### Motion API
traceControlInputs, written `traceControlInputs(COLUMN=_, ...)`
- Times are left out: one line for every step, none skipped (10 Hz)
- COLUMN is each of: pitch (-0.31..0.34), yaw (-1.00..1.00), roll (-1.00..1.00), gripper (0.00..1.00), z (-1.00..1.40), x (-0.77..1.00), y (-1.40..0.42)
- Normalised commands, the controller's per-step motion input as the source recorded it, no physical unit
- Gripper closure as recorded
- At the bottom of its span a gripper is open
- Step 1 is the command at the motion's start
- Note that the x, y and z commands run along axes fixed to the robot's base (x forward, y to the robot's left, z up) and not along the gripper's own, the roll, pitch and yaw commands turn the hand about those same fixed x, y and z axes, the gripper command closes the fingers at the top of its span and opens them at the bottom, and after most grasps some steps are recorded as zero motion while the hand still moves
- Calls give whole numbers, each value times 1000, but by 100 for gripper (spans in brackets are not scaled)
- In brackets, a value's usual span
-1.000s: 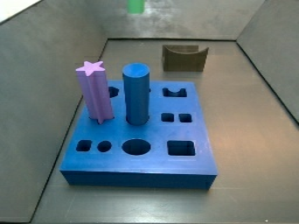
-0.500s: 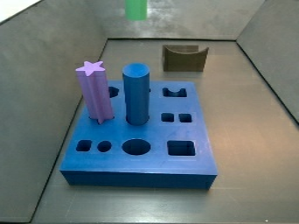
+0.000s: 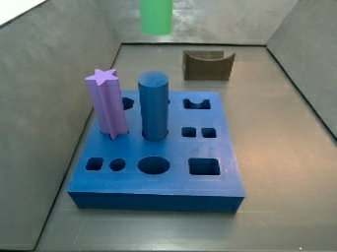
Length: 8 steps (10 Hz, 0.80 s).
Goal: Pick up the oval object. Move up. Move to above the board. Insert the oval object.
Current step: Move to above the board, then insert the oval object.
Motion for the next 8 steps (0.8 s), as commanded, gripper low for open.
traceControlInputs(pitch=131, yaw=10, roll=10, gripper=100, z=89, x=133, y=-446)
traceControlInputs(pitch=114, yaw=5, roll=16, gripper=100, z=54, x=98, y=-220)
traceControlInputs(pitch=0, yaw=14, roll=0, gripper=100, z=0, x=0, y=-71)
traceControlInputs(pitch=0, yaw=0, roll=47, gripper=100, z=0, x=-109, y=-454)
traceControlInputs(pitch=-66, yaw=0, roll=216, gripper=100, z=-103, x=-457, y=-797)
traceControlInputs(pitch=-117, yaw=40, roll=257, gripper=100, z=-223, x=-380, y=-811)
traceControlInputs(pitch=-174, yaw=0, roll=203, gripper=100, z=-197, x=-334, y=-637)
traceControlInputs(pitch=-160, yaw=0, roll=244, gripper=100, z=-157, x=-189, y=-654)
